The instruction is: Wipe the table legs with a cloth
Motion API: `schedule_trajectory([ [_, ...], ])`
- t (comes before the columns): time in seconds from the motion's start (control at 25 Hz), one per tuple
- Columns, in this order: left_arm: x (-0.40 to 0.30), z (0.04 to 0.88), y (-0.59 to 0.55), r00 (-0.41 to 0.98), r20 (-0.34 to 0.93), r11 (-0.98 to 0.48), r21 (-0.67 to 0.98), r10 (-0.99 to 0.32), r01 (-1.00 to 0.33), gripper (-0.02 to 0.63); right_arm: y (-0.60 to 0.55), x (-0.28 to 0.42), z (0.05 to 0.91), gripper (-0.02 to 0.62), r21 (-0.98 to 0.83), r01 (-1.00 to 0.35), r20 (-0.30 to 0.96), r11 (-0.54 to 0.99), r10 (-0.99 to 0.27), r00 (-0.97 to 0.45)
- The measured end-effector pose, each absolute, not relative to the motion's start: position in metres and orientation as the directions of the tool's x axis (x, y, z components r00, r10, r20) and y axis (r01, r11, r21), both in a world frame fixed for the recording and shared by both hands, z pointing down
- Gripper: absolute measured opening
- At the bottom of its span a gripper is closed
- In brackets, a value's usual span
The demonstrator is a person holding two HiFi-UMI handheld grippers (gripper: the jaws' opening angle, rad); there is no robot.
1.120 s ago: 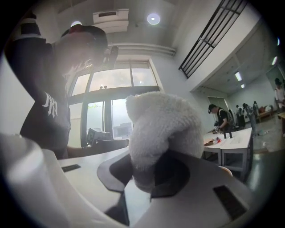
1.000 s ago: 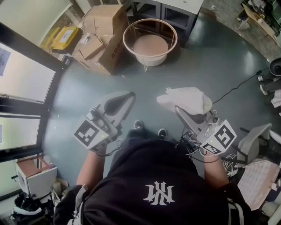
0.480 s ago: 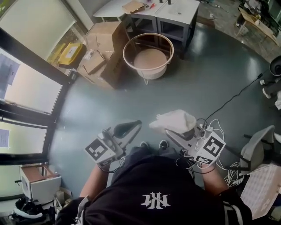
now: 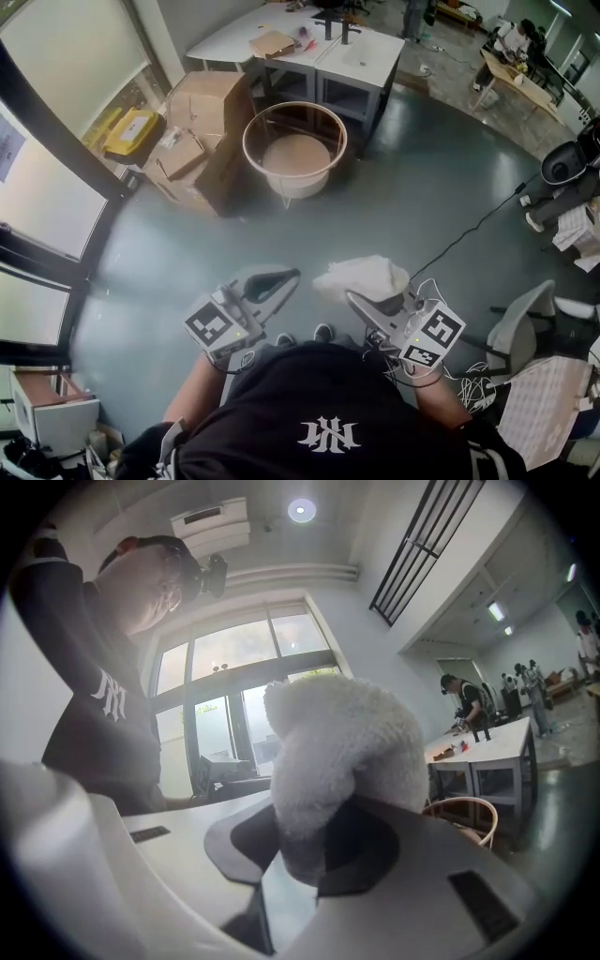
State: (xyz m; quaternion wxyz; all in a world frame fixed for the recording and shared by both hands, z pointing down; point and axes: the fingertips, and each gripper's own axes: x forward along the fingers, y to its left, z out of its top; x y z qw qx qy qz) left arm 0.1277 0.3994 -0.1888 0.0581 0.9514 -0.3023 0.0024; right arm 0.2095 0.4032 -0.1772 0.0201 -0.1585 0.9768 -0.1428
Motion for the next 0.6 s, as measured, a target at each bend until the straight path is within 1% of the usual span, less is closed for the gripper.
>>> schedule_trajectory([
  [0.12, 0.115, -0.191, 0.405, 0.817, 0.02, -0.811, 0.106, -0.577, -0.575, 0.005, 0.407, 0.196, -0.181, 0.077, -0.255, -0.304, 0.005, 0.918, -0.313, -0.95],
  [0.28, 0.101, -0.181, 0.408, 0.794, 0.075, -0.785, 0.119, -0.603, -0.607, 0.005, 0.411, 0.178, -0.178, 0.077, -0.235, -0.293, 0.025, 0.927, -0.296, -0.955],
  [0.6, 0.084, -0.176, 0.427, 0.813, 0.056, -0.8, 0.153, -0.58, -0.581, 0.005, 0.426, 0.154, -0.174, 0.077, -0.232, -0.26, 0.045, 0.937, -0.256, -0.966],
])
